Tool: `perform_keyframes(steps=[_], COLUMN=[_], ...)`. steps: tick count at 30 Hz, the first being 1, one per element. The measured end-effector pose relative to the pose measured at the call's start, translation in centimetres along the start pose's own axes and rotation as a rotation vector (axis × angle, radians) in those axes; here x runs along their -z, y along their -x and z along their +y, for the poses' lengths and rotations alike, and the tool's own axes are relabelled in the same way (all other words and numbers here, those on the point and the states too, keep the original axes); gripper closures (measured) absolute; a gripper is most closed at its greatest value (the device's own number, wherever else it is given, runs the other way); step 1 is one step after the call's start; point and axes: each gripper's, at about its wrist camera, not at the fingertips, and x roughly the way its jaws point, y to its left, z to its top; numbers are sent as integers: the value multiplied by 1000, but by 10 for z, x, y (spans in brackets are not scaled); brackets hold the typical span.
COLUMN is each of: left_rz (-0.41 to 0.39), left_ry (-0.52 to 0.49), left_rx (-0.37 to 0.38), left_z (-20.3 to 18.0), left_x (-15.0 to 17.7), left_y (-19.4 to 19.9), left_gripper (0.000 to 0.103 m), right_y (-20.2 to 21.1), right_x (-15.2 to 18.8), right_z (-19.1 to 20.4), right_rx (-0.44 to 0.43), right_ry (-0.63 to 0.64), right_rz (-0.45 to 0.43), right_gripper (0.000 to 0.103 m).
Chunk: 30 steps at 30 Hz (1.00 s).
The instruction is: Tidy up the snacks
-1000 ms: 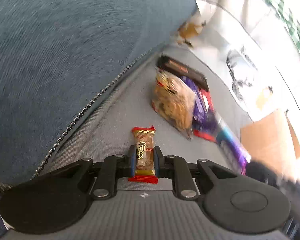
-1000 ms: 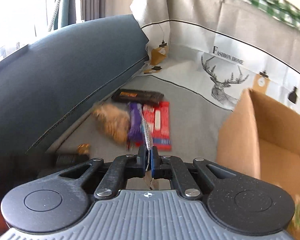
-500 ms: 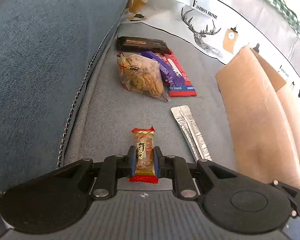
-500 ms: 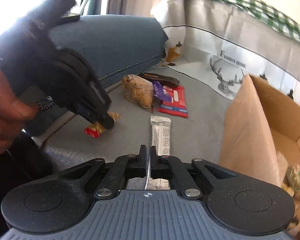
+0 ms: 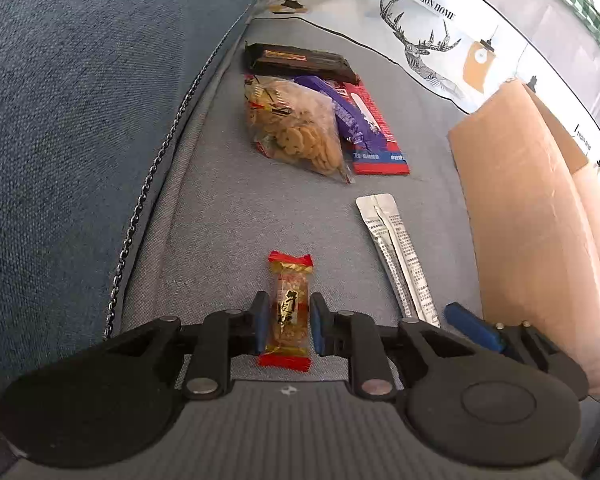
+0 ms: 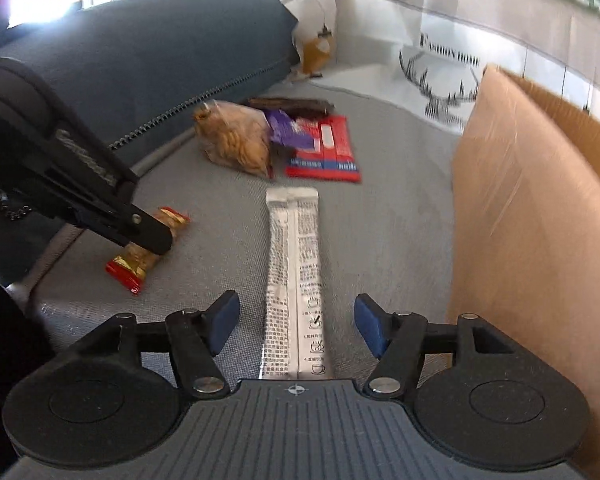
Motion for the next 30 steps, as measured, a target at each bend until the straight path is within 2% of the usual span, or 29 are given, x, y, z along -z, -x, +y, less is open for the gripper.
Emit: perform_keyframes(steps=[2,3,5,7,10,14,16,17,24,30], left_rz=[-3,-7,-15,-18,-20,-24,-29,-32,-32,-41], left_ry=[-5,-7,-6,-1,1,-22,-45,-59,-197,-253], left_rx=[-6,-9,-11,-11,-16,-36,-50,-57,-140,-189], left_z=[-1,-1,-2,-1,-3,-8,-13,-15,-39,-49], left_x=[0,1,1,1,2,3,4,4,10,14], left_y=[0,1,2,3,3,3,3,2,-8,-12], left_gripper=[77,75,68,67,63,62,62,62,63,63], right_y=[-1,0,3,7,15,26,27,27,24,21], right_x=[-1,-2,-2,-2,1,5,8,9,13,15], right_z=[-4,-4,-3,-3,0,7,8,8,7,8], right_rx=[-27,-35,-44,-62,-61,-52,-47,-50,-57,-53], right_ry=[-36,-36,-27,-37,-41,-39,-47,-51,-26,-7], right_rz=[6,5,5,6,15,47,76,90,52,35], right_gripper=[52,70,75,77,77,77,70,70,54,52])
